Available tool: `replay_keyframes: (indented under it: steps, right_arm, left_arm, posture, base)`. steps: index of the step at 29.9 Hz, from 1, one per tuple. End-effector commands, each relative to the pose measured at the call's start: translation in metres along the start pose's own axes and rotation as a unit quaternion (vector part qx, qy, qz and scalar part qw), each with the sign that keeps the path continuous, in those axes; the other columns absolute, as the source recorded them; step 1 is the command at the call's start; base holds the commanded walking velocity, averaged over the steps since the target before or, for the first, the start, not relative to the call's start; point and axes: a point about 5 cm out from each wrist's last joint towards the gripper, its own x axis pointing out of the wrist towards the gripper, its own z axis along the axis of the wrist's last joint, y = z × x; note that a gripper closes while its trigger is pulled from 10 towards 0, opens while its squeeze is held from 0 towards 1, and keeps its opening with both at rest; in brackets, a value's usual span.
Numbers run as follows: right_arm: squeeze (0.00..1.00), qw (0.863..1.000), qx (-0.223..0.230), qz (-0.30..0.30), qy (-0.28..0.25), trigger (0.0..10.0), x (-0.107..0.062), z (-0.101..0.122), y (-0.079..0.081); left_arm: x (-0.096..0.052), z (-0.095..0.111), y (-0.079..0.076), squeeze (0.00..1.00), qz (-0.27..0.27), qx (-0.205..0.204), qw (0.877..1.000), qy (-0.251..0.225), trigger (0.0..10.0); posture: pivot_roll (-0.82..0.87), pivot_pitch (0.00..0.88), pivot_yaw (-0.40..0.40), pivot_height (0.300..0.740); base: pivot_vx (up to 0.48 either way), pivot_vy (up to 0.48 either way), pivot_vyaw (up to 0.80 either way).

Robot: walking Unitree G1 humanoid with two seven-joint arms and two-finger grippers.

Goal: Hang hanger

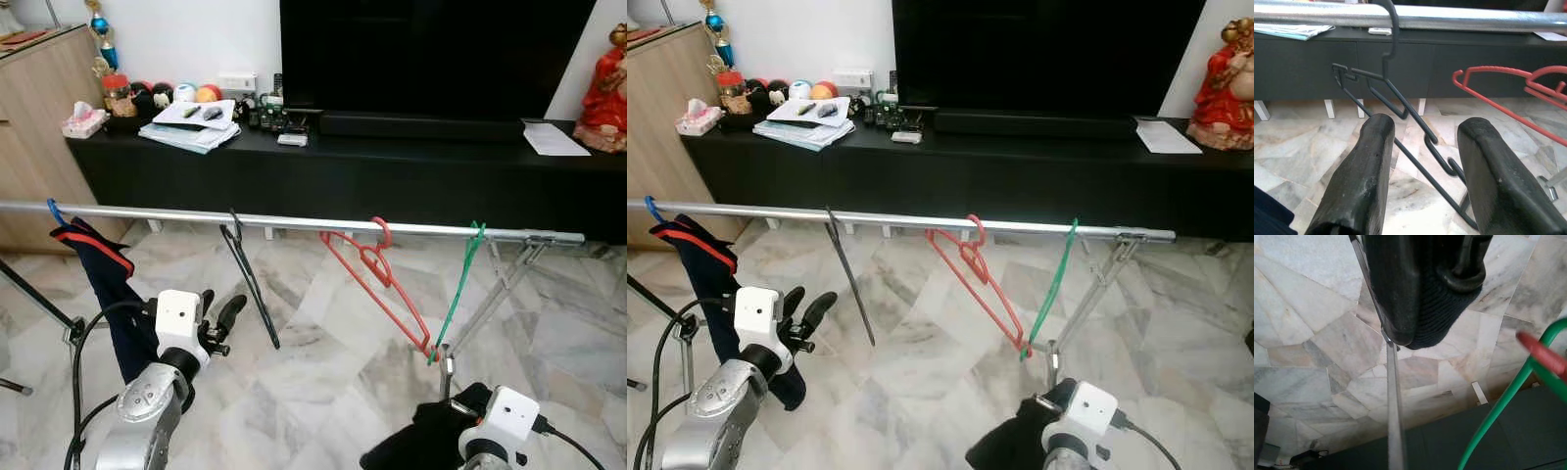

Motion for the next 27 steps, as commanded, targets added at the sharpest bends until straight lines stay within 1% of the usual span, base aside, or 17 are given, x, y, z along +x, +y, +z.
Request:
replay_keyframes:
  steps: [1, 10, 25, 27]
  right_arm:
    - [0.00, 1.000, 0.003, 0.005, -0.007, 10.0, 0.0017, 0.0041, 0.0028]
    - [0.00, 1.000, 0.004, 0.006, -0.008, 10.0, 0.0027, 0.0052, 0.0030]
    - [0.00, 1.000, 0.007, 0.012, -0.005, 10.0, 0.0015, 0.0037, 0.0067]
    - [0.00, 1.000, 0.007, 0.013, -0.004, 10.0, 0.0011, 0.0029, 0.0073]
  left_arm:
    - [-0.0011, 0.0003, 0.0002, 0.00, -0.003, 0.002, 1.000, 0.002, 10.0]
    - [-0.0003, 0.0014, -0.0014, 0.00, -0.007, 0.001, 1.000, 0.000, 10.0]
    - [-0.0008, 0.0006, 0.0021, 0.00, -0.011, 0.002, 1.000, 0.018, 10.0]
    - [-0.0003, 0.0004, 0.0023, 0.00, -0.012, 0.007, 1.000, 0.021, 10.0]
  posture:
    - [0.04, 0.041, 0.017, 0.740]
    - [0.04, 0.042, 0.017, 0.740]
    - [0.05, 0.053, 0.023, 0.740]
    - [0.04, 0.052, 0.025, 0.740]
  base:
    - [0.330, 0.000, 0.00]
    - [0.315, 0.000, 0.00]
    - [0.000, 0.000, 0.00]
    - [0.000, 0.000, 0.00]
